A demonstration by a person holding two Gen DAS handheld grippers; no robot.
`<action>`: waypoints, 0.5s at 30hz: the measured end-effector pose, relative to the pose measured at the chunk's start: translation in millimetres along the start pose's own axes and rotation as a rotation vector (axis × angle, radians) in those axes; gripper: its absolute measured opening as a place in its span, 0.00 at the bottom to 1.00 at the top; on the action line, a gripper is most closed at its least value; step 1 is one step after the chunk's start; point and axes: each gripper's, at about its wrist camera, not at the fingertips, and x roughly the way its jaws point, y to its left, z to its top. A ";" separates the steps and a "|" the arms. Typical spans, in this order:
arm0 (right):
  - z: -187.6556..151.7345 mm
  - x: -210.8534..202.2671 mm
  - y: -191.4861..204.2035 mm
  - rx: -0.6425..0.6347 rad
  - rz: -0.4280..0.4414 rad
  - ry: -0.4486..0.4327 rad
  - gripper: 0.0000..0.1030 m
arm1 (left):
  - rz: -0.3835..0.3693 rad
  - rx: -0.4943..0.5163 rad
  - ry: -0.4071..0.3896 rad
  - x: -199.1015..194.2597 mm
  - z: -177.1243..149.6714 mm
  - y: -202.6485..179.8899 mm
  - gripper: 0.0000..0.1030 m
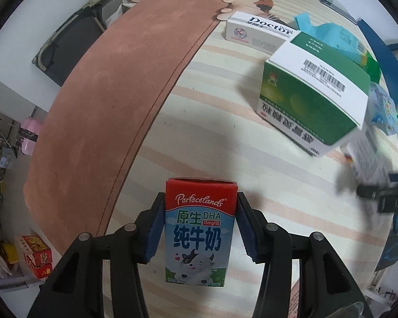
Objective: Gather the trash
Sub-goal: 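Hold the milk carton in the left tool while the right tool grasps the white leaflet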
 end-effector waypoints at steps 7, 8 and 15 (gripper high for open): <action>-42.8 4.3 2.8 0.203 0.245 0.138 0.90 | -0.063 0.024 0.069 -1.1 -17.8 5.7 0.46; -45.5 -0.6 6.0 0.179 0.228 0.107 0.94 | -0.065 0.024 0.079 0.6 -20.3 7.0 0.46; -65.7 -6.5 31.6 0.054 -0.008 -0.076 0.89 | -0.052 0.037 0.088 5.1 -28.1 6.4 0.46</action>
